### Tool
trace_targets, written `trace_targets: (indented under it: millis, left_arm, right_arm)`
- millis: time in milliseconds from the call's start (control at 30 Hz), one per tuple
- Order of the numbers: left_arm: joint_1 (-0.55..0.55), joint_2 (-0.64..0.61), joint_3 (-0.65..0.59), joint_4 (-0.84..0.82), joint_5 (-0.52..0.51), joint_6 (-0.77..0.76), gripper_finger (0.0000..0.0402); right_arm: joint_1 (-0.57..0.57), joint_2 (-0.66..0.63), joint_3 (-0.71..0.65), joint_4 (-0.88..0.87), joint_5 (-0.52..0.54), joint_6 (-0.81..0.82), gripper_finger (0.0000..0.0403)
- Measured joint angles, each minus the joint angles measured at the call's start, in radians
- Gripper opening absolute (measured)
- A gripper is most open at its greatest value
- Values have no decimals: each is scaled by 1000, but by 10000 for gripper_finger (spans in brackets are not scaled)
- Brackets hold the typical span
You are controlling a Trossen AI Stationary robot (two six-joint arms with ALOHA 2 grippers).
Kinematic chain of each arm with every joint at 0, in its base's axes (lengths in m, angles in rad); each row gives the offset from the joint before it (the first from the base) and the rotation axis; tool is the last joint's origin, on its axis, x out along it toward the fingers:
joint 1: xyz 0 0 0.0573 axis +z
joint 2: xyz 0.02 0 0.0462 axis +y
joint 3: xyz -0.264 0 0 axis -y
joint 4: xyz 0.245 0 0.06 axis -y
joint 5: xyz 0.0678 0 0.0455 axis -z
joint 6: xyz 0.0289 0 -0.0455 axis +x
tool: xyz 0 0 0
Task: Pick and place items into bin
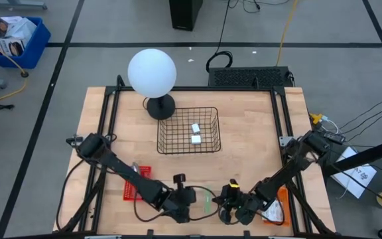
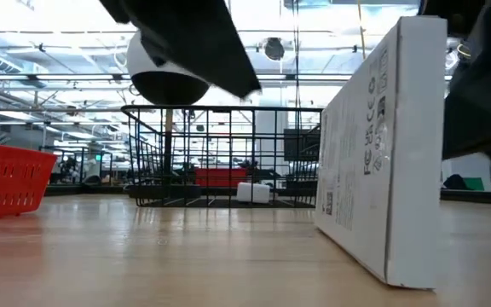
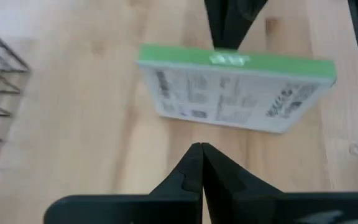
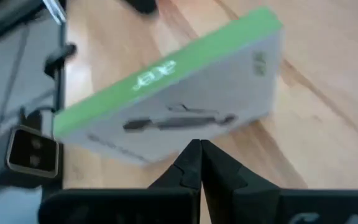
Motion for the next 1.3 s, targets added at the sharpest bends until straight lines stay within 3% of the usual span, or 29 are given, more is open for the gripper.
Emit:
trace_targets:
  millis: [300,467,533,600,667,933,1133,1300]
  left_arm:
    - [-37,-71,0,-26,-47,49,4]
    - [-6,-51,-40,35,-49,-37,4]
    - [56,-12,-108,185,69,-49,3]
    - [114,34,-168,271,201,-62,3]
    - [139,43,-194,291,220,-128,2]
    - [93,4,-246,317,117,-89,2]
    - [2,-163,-228,236,84,-95,3]
    - [-65,-234,-230,87,96,-239,2]
  right_arm:
    - [7,-198,2,-217,-46,-299,0]
    - [-109,-85,-28,-331,-306,-84,0]
    - [-114,-6,-56,-250,-343,22,0]
    - [-106,56,-70,-144,-347,45,0]
    - [-97,86,-72,-94,-329,52,0]
    - [-91,93,-74,-11,-283,49,0]
    - [-96,95,-75,-8,-278,49,0]
    - [-106,95,-75,51,-268,3,0]
